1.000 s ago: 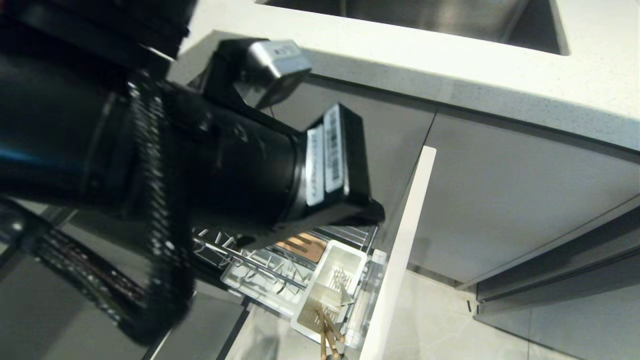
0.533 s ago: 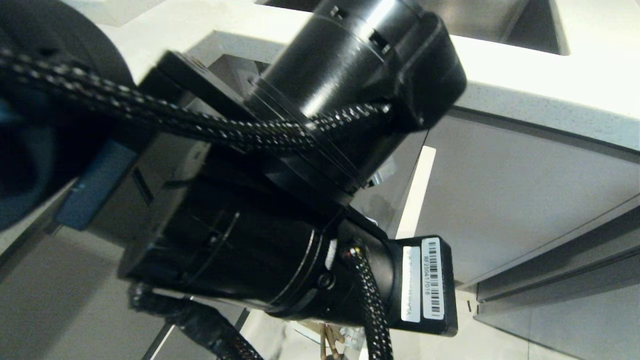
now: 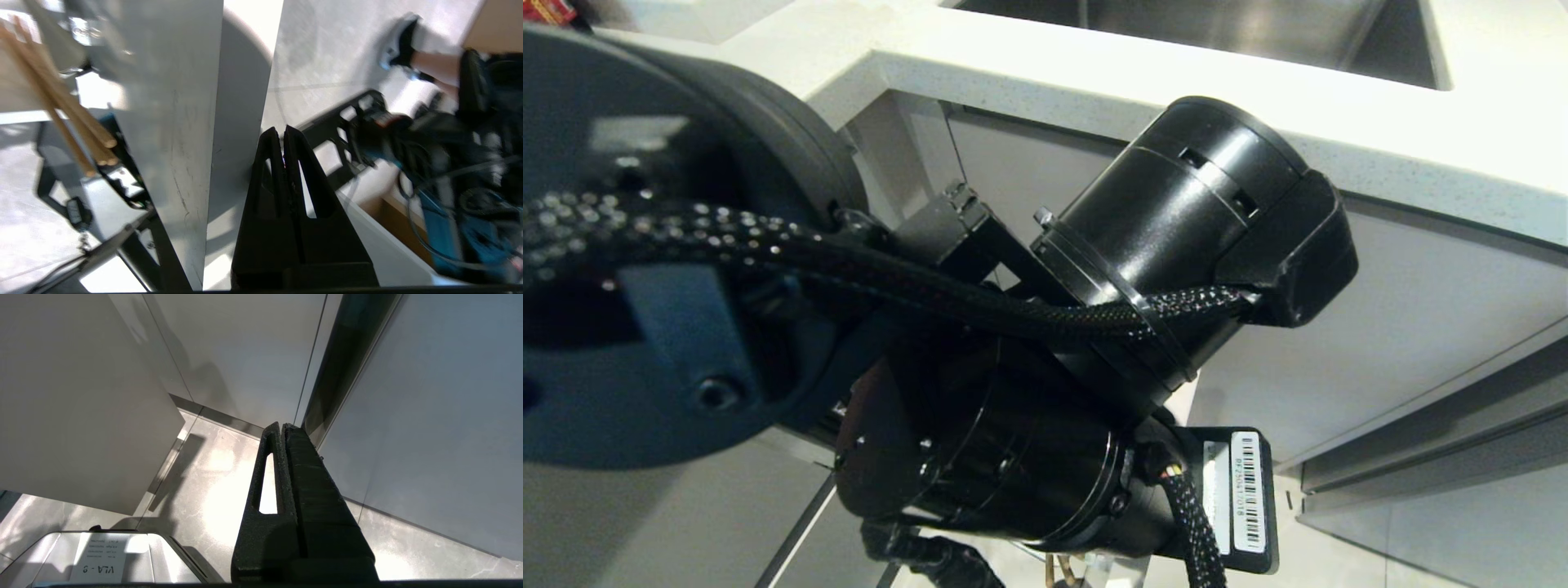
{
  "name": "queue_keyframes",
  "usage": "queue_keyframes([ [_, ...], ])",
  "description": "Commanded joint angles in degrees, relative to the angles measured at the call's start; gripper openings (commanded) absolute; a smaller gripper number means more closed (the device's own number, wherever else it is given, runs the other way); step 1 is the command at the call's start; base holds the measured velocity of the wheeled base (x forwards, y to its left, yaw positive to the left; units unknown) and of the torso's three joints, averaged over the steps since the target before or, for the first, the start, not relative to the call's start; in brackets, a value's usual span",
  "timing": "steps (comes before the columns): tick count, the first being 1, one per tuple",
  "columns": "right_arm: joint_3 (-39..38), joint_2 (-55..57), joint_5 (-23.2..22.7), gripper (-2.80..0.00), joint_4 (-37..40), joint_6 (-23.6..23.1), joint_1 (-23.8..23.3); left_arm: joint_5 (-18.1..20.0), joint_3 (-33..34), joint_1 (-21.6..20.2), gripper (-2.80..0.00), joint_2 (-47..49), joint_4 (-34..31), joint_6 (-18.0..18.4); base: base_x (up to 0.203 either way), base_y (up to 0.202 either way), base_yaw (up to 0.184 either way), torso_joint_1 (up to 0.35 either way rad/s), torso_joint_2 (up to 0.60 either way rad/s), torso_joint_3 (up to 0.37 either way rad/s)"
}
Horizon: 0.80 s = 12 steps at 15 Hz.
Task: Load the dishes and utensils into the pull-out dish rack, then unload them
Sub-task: Close the cupboard
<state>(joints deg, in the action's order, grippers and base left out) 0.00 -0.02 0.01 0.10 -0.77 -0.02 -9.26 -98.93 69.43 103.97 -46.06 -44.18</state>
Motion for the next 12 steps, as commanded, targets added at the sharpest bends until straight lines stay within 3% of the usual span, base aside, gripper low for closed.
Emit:
queue_keyframes([
  [1, 0.00, 0.02, 0.02, -2.80, -0.01, -0.02, -0.02, -2.93, -0.19, -0.08, -2.80, 0.10, -0.97, -0.22, 0.000, 0.000, 0.000, 0.000, 0.00, 0.000],
  [12, 0.00, 0.02, -0.01, -2.80, -0.01, -0.02, 0.00, -22.59, -0.24, -0.40, -2.80, -2.16, -6.28, 2.49, 0.000, 0.000, 0.000, 0.000, 0.00, 0.000],
])
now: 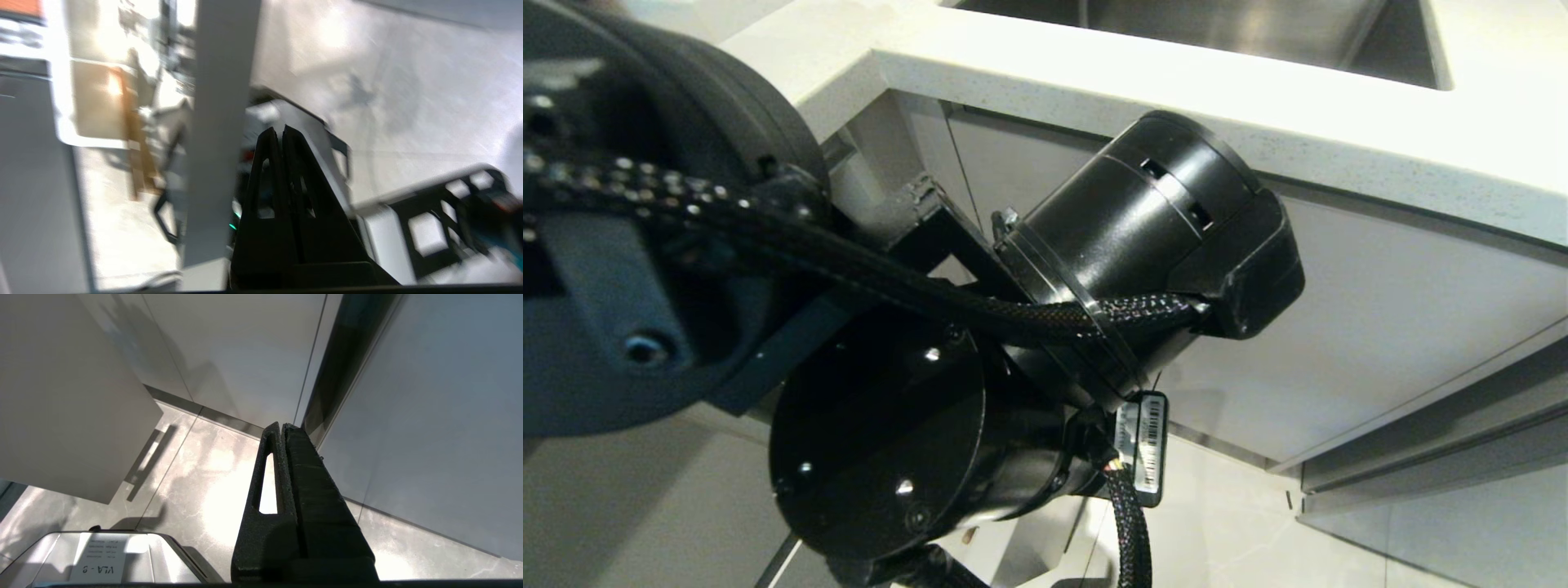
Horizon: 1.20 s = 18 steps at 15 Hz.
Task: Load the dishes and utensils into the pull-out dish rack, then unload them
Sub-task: Close the cupboard
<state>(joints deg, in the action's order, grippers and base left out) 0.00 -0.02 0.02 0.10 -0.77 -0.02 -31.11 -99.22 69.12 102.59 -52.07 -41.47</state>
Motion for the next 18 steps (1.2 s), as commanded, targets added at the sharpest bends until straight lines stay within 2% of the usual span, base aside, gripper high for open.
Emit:
queue_keyframes([
  [1, 0.00, 0.02, -0.01, -2.80, -0.01, -0.02, -0.01, -3.01, 0.12, -0.49, -2.80, -0.95, -1.19, -0.08, 0.000, 0.000, 0.000, 0.000, 0.00, 0.000],
  [4, 0.00, 0.02, -0.01, -2.80, -0.01, -0.02, -0.03, -7.97, 0.17, -1.74, -2.80, -1.31, -5.82, 0.07, 0.000, 0.000, 0.000, 0.000, 0.00, 0.000],
  [8, 0.00, 0.02, -0.02, -2.80, -0.01, -0.02, -0.05, -13.17, 0.69, -3.64, -2.80, -1.26, -6.98, 0.07, 0.000, 0.000, 0.000, 0.000, 0.00, 0.000],
  [14, 0.00, 0.02, 0.05, -2.80, -0.01, -0.02, 0.02, -20.86, 1.92, -12.45, -2.80, -2.11, -6.99, 2.45, 0.000, 0.000, 0.000, 0.000, 0.00, 0.000],
  [18, 0.00, 0.02, -0.01, -2.80, -0.03, -0.02, -0.06, -23.58, 1.77, -16.08, -2.80, -5.06, -9.98, 3.67, 0.000, 0.000, 0.000, 0.000, 0.00, 0.000],
])
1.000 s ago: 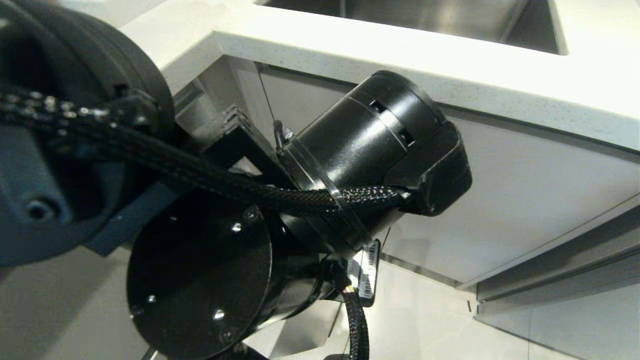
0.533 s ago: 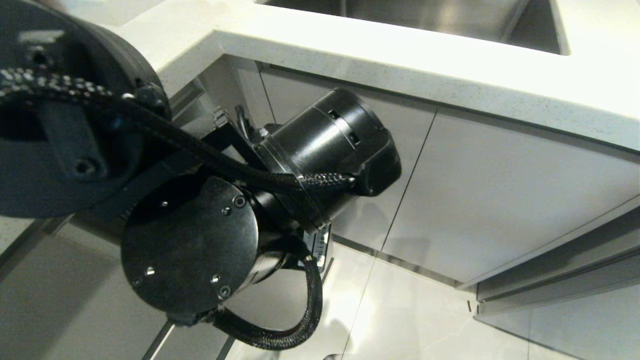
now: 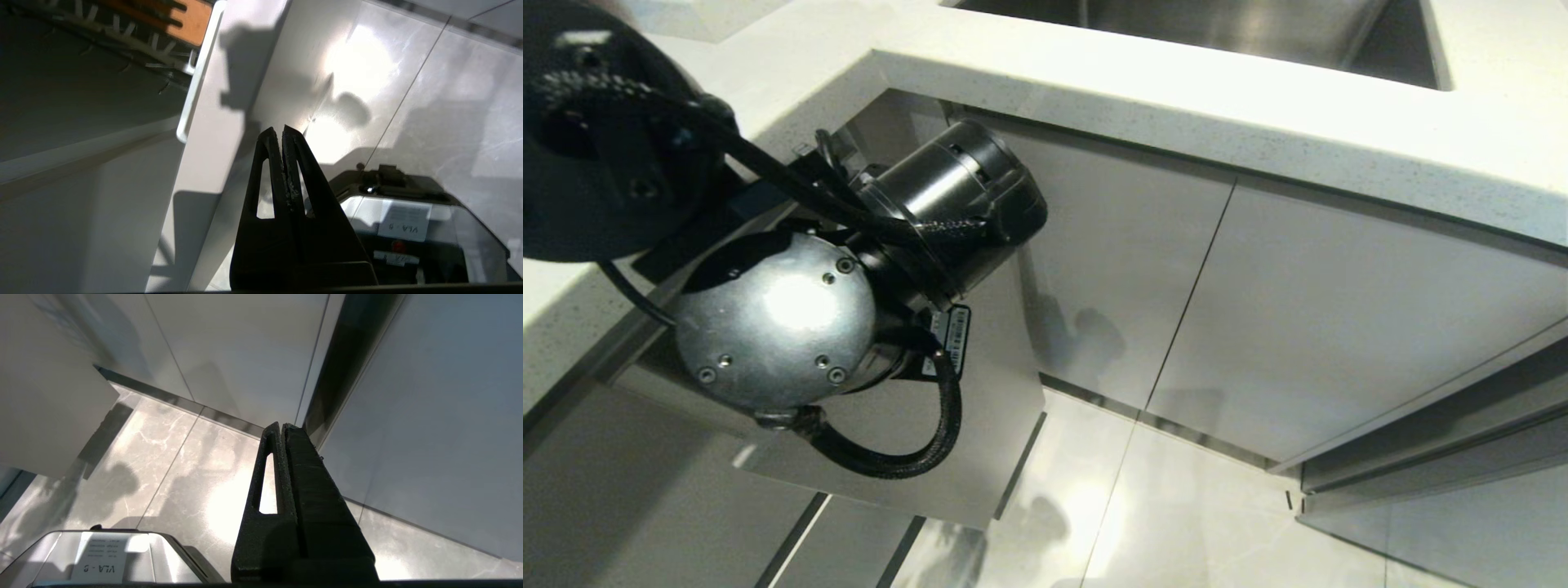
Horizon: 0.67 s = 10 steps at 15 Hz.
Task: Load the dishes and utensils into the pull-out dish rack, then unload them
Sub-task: Close the cupboard
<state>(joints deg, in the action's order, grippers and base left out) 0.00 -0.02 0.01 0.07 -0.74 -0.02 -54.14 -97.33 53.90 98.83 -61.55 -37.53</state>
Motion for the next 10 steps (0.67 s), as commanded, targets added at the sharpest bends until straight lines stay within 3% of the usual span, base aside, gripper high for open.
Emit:
queue_keyframes([
  [1, 0.00, 0.02, -0.01, -2.80, 0.01, -0.05, 0.02, -1.44, -0.13, -1.93, -2.80, -2.14, -1.49, -0.19, 0.000, 0.000, 0.000, 0.000, 0.00, 0.000],
  [5, 0.00, 0.02, -0.01, -2.80, 0.01, -0.05, 0.02, -2.40, -0.61, -6.27, -2.80, -3.78, -5.38, 0.12, 0.000, 0.000, 0.000, 0.000, 0.00, 0.000],
  [10, 0.00, 0.02, 0.01, -2.80, 0.00, -0.05, 0.02, -2.47, -0.71, -12.58, -2.80, -4.91, -6.27, 3.32, 0.000, 0.000, 0.000, 0.000, 0.00, 0.000],
])
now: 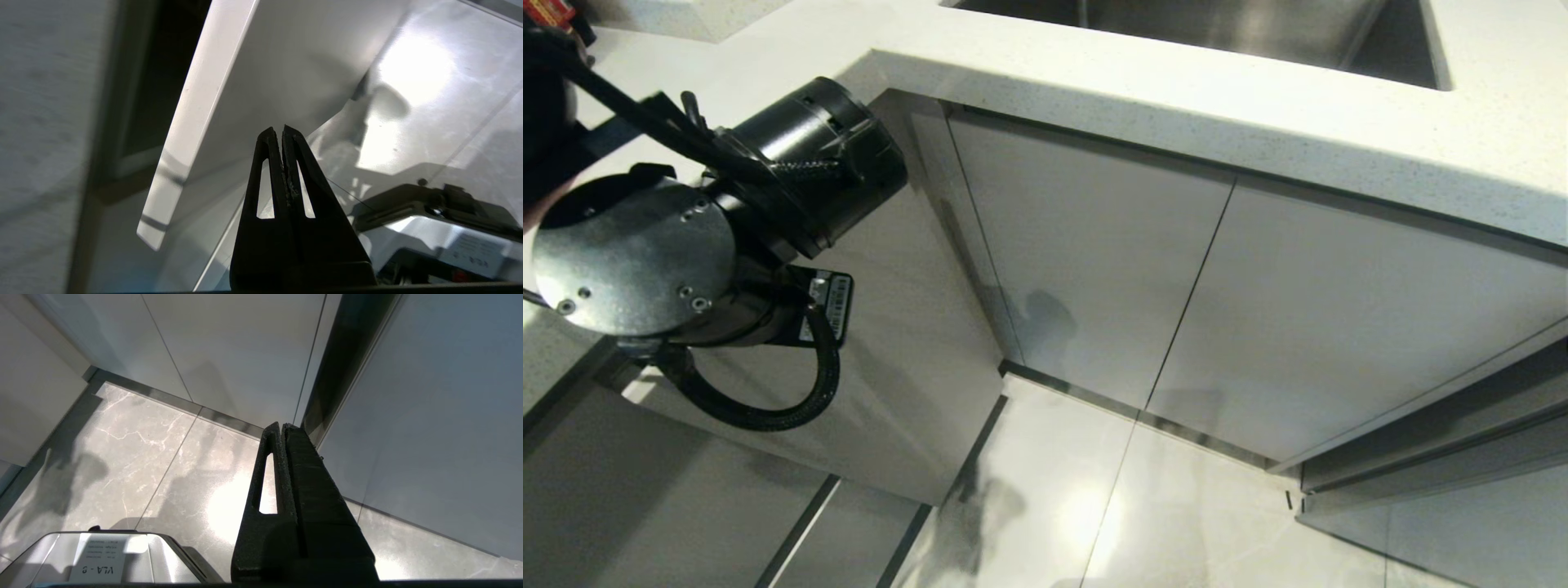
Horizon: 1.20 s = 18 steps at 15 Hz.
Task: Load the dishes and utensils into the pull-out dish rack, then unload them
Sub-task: Close the cupboard
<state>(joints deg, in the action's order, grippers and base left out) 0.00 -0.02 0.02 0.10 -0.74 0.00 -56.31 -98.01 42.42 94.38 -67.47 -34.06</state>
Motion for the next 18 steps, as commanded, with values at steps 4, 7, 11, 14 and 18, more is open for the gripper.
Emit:
queue_keyframes([
  [4, 0.00, 0.02, 0.00, -2.80, -0.01, -0.05, -0.03, -0.34, -0.05, -1.11, -2.80, -0.78, -0.32, -0.04, 0.000, 0.000, 0.000, 0.000, 0.00, 0.000],
  [7, 0.00, 0.02, -0.01, -2.80, -0.01, -0.05, -0.02, -0.38, 0.10, -0.93, -2.80, -0.86, -0.29, -0.04, 0.000, 0.000, 0.000, 0.000, 0.00, 0.000],
  [11, 0.00, 0.02, -0.01, -2.80, -0.01, -0.05, -0.01, -0.29, 0.01, -0.09, -2.80, -2.41, -0.21, 0.33, 0.000, 0.000, 0.000, 0.000, 0.00, 0.000],
  [14, 0.00, 0.02, -0.02, -2.80, -0.01, -0.05, -0.01, -0.26, -0.37, 1.88, -2.80, -5.24, 0.25, 1.08, 0.000, 0.000, 0.000, 0.000, 0.00, 0.000],
  [18, 0.00, 0.02, -0.02, -2.80, -0.01, -0.05, 0.00, 0.08, -2.15, 4.43, -2.80, -10.97, 4.91, 3.16, 0.000, 0.000, 0.000, 0.000, 0.00, 0.000],
])
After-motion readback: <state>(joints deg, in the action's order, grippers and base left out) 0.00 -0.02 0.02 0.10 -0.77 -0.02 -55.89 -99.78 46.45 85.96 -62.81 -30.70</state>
